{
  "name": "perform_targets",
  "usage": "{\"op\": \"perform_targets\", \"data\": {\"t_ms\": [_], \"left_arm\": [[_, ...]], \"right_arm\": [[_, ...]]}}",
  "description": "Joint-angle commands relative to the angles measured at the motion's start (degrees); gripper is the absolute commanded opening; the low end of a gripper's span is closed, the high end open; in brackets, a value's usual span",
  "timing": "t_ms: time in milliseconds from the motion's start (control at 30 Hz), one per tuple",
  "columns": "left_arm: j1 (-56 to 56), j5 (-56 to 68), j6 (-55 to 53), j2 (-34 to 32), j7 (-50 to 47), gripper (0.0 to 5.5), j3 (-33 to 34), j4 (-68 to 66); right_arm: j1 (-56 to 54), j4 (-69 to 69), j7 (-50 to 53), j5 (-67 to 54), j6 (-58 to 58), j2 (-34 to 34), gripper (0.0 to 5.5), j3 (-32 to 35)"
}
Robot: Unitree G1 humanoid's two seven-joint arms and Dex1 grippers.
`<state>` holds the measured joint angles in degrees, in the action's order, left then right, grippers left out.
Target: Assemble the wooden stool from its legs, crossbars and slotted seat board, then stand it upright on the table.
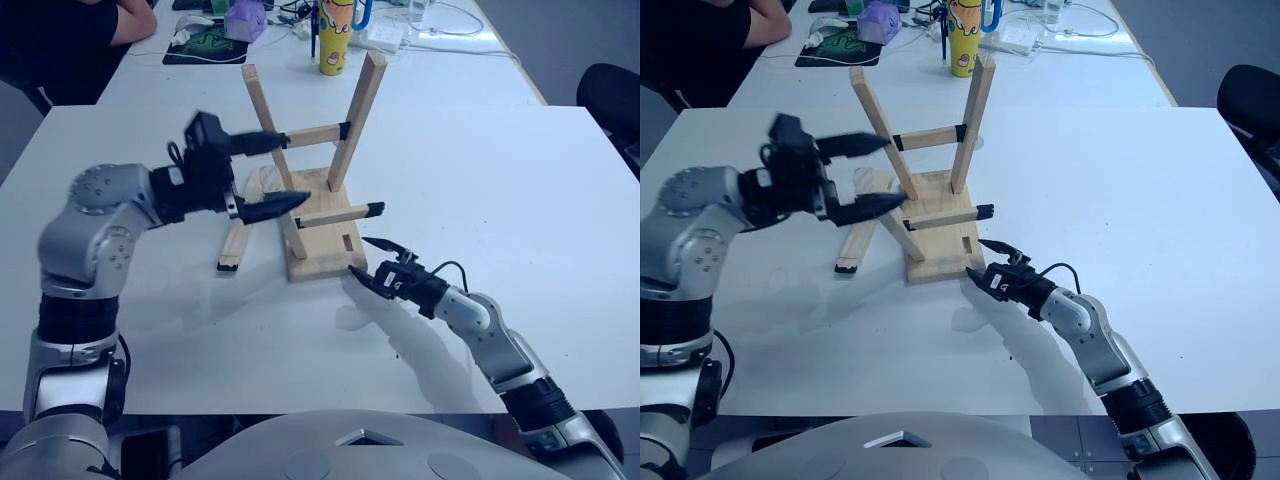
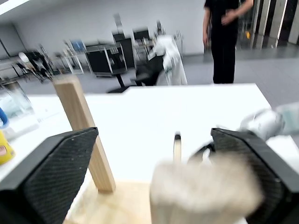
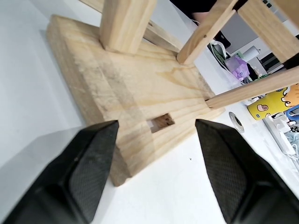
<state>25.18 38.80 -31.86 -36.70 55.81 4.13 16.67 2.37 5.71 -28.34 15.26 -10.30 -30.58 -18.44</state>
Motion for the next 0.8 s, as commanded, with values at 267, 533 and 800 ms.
{"op": "perform_targets", "data": {"t_ms": [267, 533, 800], "left_arm": [[-7.8, 2.7, -4.6, -4.0, -25.6, 4.43, 25.7, -4.3], [-25.4, -9.7, -1.4, 15.0, -41.4, 4.43, 8.8, 5.7], [-28.4, -17.5, -0.8, 17.5, -43.9, 4.43, 1.8, 3.6]], "right_arm": [[5.3, 2.3, -4.2, 0.3, 19.5, 0.5, 3.07, -2.5], [3.5, 1.5, -1.2, -1.7, 29.4, 6.3, 3.07, -2.1], [0.1, 2.7, 1.5, -8.1, 40.2, 14.8, 3.07, 1.3]]}}
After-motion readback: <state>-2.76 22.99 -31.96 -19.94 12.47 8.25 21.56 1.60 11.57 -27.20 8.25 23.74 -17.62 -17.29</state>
